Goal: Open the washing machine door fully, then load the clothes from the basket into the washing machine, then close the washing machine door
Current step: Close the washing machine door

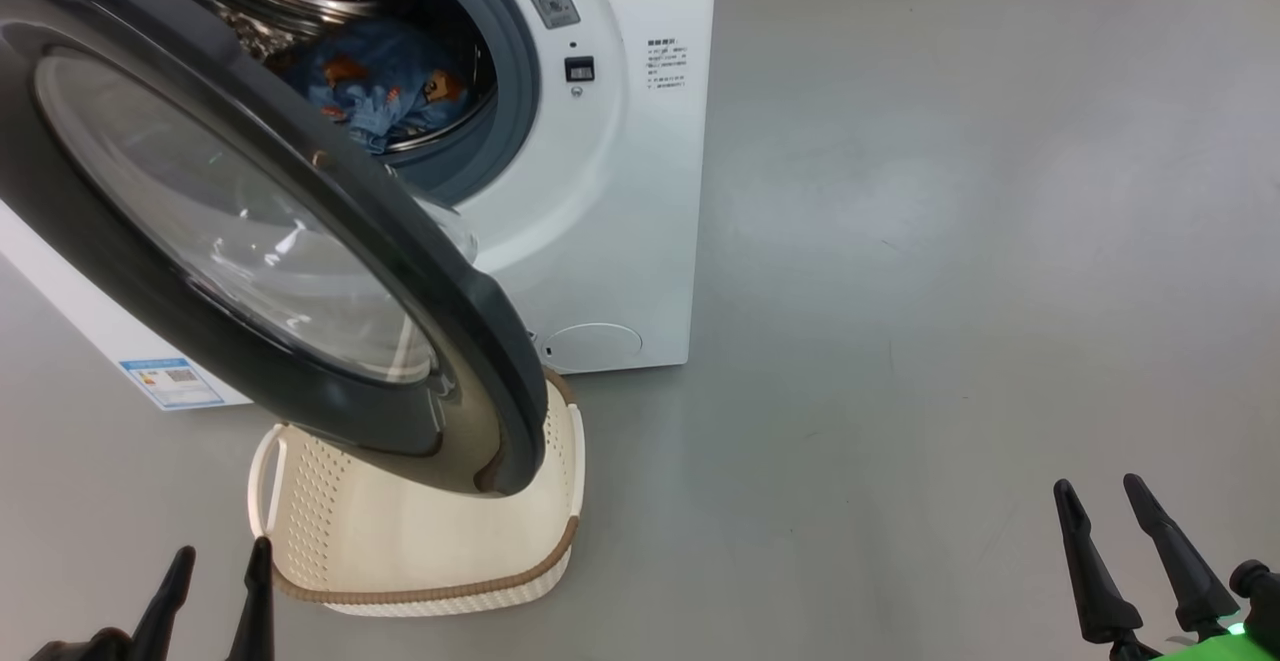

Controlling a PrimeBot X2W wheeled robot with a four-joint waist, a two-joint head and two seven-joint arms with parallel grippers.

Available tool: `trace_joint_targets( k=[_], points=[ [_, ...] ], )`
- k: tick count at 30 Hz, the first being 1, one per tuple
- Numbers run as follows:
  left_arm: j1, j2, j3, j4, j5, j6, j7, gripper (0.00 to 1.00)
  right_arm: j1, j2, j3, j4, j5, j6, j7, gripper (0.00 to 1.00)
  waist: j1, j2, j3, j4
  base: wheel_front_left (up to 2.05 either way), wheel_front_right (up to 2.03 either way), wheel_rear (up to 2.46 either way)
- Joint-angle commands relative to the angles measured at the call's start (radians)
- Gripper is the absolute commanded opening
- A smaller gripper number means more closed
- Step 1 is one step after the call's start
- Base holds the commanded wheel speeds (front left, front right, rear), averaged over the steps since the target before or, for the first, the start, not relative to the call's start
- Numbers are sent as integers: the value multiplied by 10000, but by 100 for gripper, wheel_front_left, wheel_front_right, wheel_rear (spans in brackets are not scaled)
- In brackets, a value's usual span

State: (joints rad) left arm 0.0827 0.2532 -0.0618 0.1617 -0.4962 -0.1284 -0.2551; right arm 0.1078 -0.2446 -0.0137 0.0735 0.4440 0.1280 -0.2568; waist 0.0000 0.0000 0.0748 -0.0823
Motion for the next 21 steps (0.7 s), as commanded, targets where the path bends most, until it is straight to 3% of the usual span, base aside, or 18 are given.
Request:
trace_joint_targets(
  k=[1,8,9,10,11,13,21],
  points=[
    [-313,164,364,-186,136,-23,-66,100,-40,-185,168,-203,78,27,-49,100,0,0,2,5,0,0,0],
    [-356,163,356,-188,129,-23,-66,100,-30,-184,178,-187,93,27,-49,100,0,0,-13,110,0,0,0],
    [-375,157,343,-184,131,-23,-66,100,-41,-172,195,-175,101,27,-49,89,0,0,-11,146,0,0,0],
    [-393,143,339,-176,133,-23,-66,100,-55,-161,227,-168,107,27,-49,49,0,0,-12,183,0,0,0],
    [-411,128,329,-175,137,-23,-66,100,-79,-156,272,-166,113,27,-49,40,0,0,-8,220,0,0,0],
    [-465,89,286,-178,150,-23,-66,100,-154,-144,369,-170,142,27,-49,0,0,0,13,326,0,0,0],
    [-752,-105,331,-18,369,-23,-66,100,-1367,147,1088,-270,197,27,-49,0,0,0,132,701,0,0,0]
  ],
)
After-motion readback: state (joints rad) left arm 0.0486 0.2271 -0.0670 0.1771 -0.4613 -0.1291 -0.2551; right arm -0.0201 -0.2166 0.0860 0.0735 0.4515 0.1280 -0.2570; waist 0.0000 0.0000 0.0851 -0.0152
